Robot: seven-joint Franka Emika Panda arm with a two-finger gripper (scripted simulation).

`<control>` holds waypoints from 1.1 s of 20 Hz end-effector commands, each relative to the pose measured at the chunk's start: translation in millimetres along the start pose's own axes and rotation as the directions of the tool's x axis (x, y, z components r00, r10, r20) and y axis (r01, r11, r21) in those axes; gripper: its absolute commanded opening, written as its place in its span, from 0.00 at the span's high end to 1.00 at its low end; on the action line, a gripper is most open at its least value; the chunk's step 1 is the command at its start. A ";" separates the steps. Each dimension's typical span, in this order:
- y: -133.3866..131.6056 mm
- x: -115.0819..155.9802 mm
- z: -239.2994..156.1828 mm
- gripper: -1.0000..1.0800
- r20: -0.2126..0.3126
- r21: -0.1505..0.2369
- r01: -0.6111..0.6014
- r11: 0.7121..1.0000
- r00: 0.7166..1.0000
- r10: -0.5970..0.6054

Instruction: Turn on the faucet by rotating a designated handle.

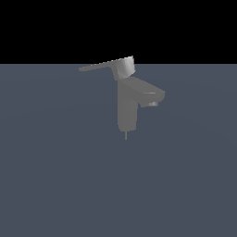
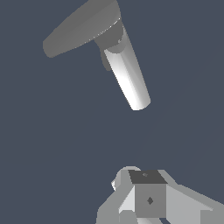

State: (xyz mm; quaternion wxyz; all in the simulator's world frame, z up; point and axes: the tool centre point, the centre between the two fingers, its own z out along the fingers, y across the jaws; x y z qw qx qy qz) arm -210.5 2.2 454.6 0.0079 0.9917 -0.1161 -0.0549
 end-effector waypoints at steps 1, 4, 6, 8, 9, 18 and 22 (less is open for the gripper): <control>-6.5 12.8 1.9 1.00 0.007 0.006 -0.054 0.999 0.999 0.054; -14.9 28.7 5.0 1.00 0.016 0.010 -0.122 0.992 0.992 0.122; -20.6 39.3 7.7 1.00 0.022 0.012 -0.168 0.986 0.986 0.167; -26.5 49.9 10.8 1.00 0.028 0.012 -0.213 0.977 0.977 0.213; -29.5 55.2 12.5 1.00 0.031 0.012 -0.236 0.972 0.971 0.235; -57.4 102.1 33.0 1.00 0.053 -0.001 -0.435 0.901 0.899 0.434; -70.5 122.2 45.0 1.00 0.058 -0.011 -0.518 0.855 0.853 0.518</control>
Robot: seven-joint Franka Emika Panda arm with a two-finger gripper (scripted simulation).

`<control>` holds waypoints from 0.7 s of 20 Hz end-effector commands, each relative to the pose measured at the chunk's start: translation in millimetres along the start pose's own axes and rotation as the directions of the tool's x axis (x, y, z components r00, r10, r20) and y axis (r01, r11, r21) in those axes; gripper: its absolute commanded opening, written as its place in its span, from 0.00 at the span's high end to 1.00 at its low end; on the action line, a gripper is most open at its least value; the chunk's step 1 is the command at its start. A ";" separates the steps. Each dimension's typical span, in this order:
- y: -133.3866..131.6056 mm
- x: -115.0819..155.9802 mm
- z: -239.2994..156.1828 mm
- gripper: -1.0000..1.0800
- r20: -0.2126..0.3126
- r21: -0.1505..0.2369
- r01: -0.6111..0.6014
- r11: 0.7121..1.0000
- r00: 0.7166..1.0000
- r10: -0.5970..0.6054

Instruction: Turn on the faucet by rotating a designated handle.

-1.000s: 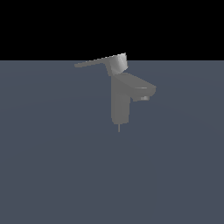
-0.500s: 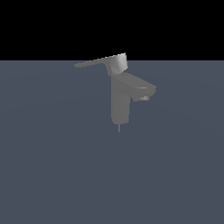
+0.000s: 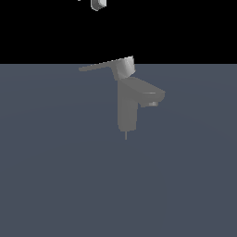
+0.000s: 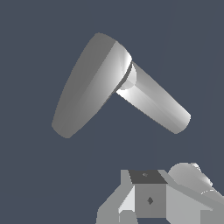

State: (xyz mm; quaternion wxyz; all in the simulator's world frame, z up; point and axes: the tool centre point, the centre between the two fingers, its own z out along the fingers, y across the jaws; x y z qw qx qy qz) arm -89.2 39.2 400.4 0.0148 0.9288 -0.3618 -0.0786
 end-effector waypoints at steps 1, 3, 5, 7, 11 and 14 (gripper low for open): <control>-13.6 7.4 7.5 1.00 0.003 -0.004 -0.061 0.998 0.998 0.061; -24.3 13.0 14.0 1.00 0.004 -0.008 -0.109 0.994 0.994 0.109; -34.9 18.6 20.9 1.00 0.004 -0.012 -0.157 0.988 0.988 0.157; -45.4 23.9 28.3 1.00 0.003 -0.016 -0.204 0.979 0.979 0.204; -66.4 34.0 44.3 1.00 -0.002 -0.026 -0.297 0.954 0.955 0.297; -81.8 41.0 57.4 1.00 -0.008 -0.033 -0.365 0.930 0.931 0.365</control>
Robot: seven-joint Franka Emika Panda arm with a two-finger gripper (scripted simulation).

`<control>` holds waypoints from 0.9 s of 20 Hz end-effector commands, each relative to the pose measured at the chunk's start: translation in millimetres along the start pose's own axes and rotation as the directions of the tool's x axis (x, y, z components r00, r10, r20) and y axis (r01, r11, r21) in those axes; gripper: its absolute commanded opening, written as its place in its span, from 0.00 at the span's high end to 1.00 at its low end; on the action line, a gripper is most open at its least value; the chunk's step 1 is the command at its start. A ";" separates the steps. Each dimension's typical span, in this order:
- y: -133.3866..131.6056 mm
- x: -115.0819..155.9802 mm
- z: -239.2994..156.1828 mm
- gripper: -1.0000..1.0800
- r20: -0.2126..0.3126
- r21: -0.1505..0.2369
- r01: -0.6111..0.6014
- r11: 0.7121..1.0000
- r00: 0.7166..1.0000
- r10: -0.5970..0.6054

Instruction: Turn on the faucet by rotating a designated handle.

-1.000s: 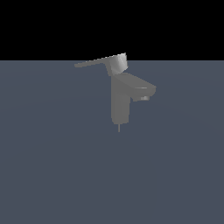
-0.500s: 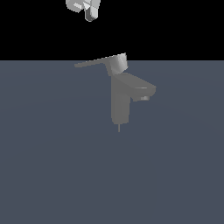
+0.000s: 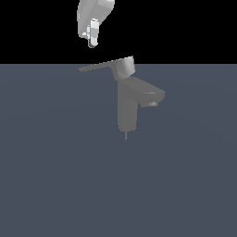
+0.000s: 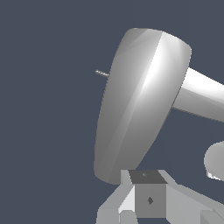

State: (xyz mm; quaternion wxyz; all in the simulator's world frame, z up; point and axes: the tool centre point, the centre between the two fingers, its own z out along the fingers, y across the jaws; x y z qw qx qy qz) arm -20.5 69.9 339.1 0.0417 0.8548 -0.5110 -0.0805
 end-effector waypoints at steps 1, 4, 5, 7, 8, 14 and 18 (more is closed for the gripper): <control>-14.7 1.1 10.8 1.00 -0.005 -0.005 -0.062 0.998 0.998 0.062; -31.1 2.1 24.3 1.00 -0.012 -0.011 -0.132 0.991 0.991 0.131; -36.1 2.3 28.5 1.00 -0.015 -0.013 -0.153 0.988 0.988 0.152; -45.0 2.6 36.5 1.00 -0.020 -0.016 -0.191 0.981 0.981 0.191; -49.0 2.7 40.2 1.00 -0.023 -0.017 -0.208 0.978 0.978 0.208; -66.8 3.0 57.6 1.00 -0.037 -0.020 -0.286 0.958 0.958 0.285; -73.1 2.9 64.1 1.00 -0.043 -0.020 -0.313 0.950 0.949 0.312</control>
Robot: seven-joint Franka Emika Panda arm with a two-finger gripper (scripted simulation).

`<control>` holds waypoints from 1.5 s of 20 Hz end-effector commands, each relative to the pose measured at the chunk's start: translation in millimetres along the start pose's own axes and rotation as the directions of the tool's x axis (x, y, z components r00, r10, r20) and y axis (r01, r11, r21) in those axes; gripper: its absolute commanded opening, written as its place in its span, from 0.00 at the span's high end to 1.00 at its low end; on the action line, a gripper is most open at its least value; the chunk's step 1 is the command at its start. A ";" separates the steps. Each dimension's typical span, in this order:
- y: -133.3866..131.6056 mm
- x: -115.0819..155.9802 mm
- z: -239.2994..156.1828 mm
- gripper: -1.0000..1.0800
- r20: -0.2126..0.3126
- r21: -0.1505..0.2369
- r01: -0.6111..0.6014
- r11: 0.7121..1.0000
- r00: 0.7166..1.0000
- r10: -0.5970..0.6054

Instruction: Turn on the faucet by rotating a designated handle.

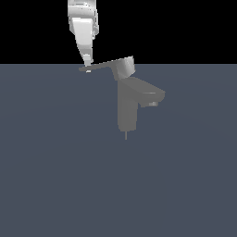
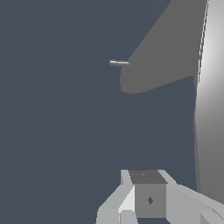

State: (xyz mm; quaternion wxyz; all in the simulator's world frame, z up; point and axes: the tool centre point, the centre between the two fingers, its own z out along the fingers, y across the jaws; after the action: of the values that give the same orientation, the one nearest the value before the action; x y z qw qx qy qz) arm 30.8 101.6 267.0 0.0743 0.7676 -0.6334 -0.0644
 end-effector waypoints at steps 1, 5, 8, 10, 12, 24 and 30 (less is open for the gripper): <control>-3.3 -1.0 3.0 1.00 -0.003 0.000 -0.016 1.000 1.000 0.016; -4.4 -1.5 4.2 1.00 -0.004 0.000 -0.021 1.000 1.000 0.021; -4.3 -1.5 4.3 1.00 -0.004 -0.001 -0.020 1.000 1.000 0.020; 1.2 -1.8 4.3 1.00 -0.004 -0.001 -0.020 1.000 1.000 0.020; 6.8 -2.1 4.4 1.00 -0.004 -0.001 -0.020 1.000 1.000 0.020; 41.7 -4.2 4.5 1.00 -0.004 -0.001 -0.020 1.000 1.000 0.020; 60.1 -5.1 4.5 1.00 -0.004 -0.001 -0.021 1.000 1.000 0.021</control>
State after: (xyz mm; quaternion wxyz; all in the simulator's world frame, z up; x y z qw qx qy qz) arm -22.2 96.8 272.7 0.0747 0.7616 -0.6408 -0.0615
